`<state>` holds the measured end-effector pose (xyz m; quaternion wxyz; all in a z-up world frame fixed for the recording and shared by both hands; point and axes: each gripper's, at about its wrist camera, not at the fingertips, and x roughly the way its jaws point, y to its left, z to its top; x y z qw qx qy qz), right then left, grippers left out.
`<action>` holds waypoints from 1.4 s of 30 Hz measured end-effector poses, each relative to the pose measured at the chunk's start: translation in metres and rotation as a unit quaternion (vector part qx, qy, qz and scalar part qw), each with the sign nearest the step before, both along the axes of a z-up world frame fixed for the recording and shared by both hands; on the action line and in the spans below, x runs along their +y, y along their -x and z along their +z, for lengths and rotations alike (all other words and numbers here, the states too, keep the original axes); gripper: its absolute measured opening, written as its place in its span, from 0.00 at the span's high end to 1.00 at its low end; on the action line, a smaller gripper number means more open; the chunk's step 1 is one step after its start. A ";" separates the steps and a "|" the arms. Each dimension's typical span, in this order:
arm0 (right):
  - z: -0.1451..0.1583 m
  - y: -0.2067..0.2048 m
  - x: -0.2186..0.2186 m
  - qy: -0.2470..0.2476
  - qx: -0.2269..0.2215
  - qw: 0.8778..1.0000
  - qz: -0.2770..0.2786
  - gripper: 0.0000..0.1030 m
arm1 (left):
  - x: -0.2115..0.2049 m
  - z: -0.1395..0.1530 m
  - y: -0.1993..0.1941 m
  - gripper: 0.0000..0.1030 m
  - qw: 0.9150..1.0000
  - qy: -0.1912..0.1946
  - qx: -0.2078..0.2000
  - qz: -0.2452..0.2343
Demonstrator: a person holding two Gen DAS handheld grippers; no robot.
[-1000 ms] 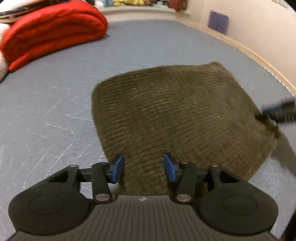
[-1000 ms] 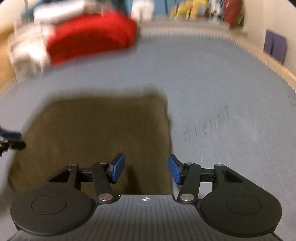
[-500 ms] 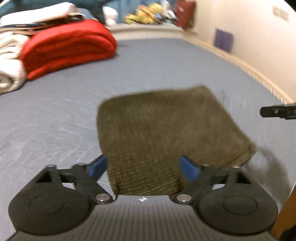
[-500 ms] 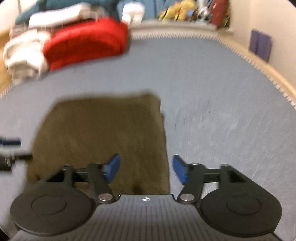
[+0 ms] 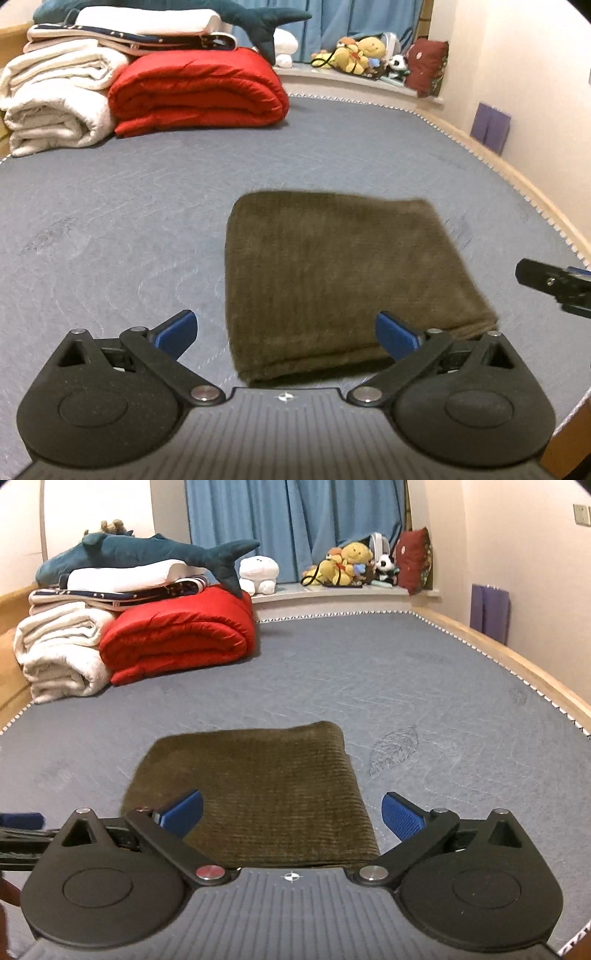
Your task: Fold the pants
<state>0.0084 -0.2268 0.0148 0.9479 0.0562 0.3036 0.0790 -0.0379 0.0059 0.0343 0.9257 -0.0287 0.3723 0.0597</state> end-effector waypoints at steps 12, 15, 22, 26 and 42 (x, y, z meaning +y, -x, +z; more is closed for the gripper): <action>-0.031 -0.021 0.007 0.017 0.070 0.997 0.004 0.01 | 0.000 -0.032 -0.028 0.00 0.998 0.028 0.052 0.021; -0.027 -0.014 0.018 0.027 0.060 0.998 0.020 0.01 | -0.007 -0.035 -0.028 0.00 0.998 0.030 0.055 0.012; -0.027 -0.013 0.028 0.043 0.061 0.997 0.033 0.01 | -0.019 -0.040 -0.025 0.00 0.998 0.019 0.056 0.002; -0.027 -0.013 0.028 0.043 0.063 0.997 0.029 0.01 | -0.021 -0.040 -0.024 0.00 0.998 0.021 0.054 -0.001; -0.027 -0.010 0.028 0.047 0.061 0.997 0.026 0.01 | -0.023 -0.037 -0.019 0.00 0.999 0.020 0.044 -0.005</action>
